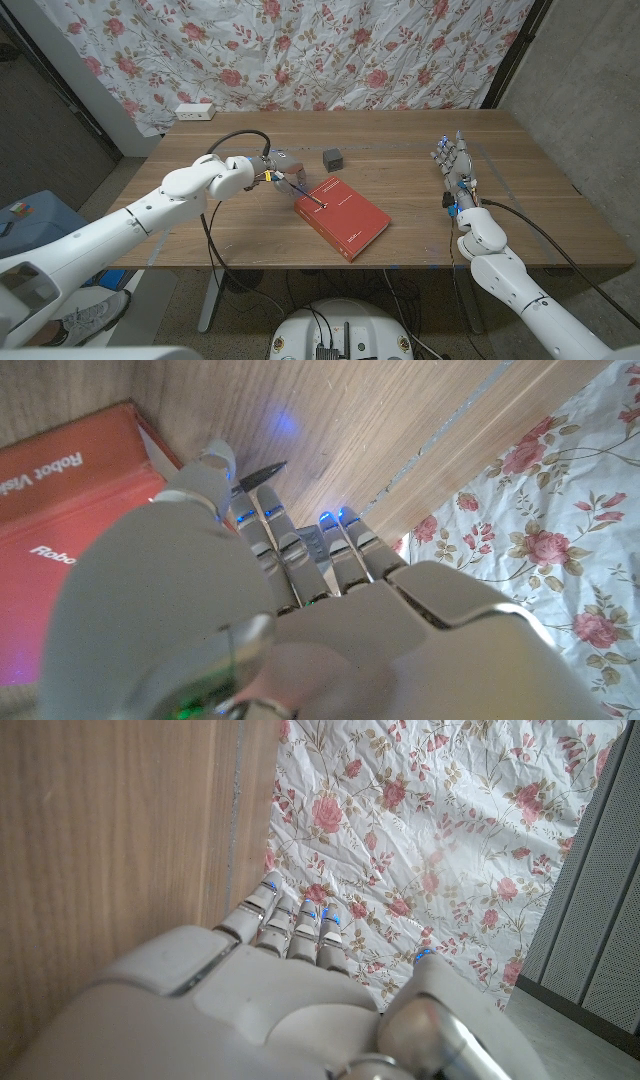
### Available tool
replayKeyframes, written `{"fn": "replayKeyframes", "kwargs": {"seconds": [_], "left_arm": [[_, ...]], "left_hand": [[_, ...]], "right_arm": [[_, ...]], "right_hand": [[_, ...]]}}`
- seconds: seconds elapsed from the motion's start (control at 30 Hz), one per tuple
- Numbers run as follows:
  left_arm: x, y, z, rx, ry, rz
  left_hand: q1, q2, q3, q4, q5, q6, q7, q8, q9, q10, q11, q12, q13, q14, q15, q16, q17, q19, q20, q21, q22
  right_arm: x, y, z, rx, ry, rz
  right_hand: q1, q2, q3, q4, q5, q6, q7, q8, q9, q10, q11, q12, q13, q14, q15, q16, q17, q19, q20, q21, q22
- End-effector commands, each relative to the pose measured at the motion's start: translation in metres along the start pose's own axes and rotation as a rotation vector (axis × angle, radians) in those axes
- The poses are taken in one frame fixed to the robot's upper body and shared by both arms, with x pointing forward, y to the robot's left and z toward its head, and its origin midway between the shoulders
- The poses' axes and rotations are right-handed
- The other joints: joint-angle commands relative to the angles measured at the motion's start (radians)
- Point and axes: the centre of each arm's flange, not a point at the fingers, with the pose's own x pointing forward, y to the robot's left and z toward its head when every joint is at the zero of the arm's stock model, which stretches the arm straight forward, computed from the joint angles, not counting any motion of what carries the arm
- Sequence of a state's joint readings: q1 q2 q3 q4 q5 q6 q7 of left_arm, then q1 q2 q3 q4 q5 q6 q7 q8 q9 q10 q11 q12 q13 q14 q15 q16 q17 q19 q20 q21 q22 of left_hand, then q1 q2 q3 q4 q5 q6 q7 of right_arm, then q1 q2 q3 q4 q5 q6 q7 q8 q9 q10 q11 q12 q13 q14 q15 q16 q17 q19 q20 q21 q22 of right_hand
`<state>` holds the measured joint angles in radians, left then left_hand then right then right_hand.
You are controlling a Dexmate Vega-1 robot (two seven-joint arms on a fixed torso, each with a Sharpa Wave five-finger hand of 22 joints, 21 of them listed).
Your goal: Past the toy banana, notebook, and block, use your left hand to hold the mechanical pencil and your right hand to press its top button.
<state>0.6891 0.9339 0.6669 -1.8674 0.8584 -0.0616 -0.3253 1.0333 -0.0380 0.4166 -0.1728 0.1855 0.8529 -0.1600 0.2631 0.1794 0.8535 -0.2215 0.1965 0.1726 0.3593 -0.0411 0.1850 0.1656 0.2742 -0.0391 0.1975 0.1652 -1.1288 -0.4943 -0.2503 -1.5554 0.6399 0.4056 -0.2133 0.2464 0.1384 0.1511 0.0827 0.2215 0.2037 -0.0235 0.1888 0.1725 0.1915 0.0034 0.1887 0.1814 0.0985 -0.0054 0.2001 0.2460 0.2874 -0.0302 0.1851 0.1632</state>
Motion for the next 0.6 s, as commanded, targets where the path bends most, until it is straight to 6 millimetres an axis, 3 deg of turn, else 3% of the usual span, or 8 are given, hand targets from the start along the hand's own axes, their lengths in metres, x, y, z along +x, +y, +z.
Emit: {"fn": "replayKeyframes", "kwargs": {"seconds": [0.03,0.6], "left_arm": [[-0.0035,0.0011,-0.0025,-0.001,0.014,0.020],[-0.0039,-0.0003,-0.0014,-0.001,0.021,0.033]], "left_hand": [[0.016,0.005,-0.008,0.003,0.007,0.026,-0.002,0.003,0.002,0.034,0.000,0.011,0.003,0.017,-0.171,0.001,0.002,0.017,-0.075,0.006,0.004],[0.031,0.017,-0.014,0.003,0.007,0.067,-0.011,-0.002,0.002,0.085,-0.002,0.009,0.004,0.036,-0.173,0.001,0.002,0.049,-0.084,0.009,0.005]], "right_arm": [[0.0008,0.0018,0.0005,-0.005,-0.002,0.003],[-0.0008,0.0012,0.0023,-0.011,-0.002,0.006]], "right_hand": [[0.003,0.005,0.009,-0.001,0.001,0.010,0.001,0.005,0.001,0.007,0.000,0.006,0.004,0.007,-0.003,0.007,0.000,0.008,-0.002,0.003,0.001],[0.003,0.006,0.014,-0.003,0.000,0.014,-0.004,0.004,0.001,0.007,-0.001,0.005,0.004,0.008,-0.004,0.007,-0.002,0.009,-0.001,0.002,0.001]]}}
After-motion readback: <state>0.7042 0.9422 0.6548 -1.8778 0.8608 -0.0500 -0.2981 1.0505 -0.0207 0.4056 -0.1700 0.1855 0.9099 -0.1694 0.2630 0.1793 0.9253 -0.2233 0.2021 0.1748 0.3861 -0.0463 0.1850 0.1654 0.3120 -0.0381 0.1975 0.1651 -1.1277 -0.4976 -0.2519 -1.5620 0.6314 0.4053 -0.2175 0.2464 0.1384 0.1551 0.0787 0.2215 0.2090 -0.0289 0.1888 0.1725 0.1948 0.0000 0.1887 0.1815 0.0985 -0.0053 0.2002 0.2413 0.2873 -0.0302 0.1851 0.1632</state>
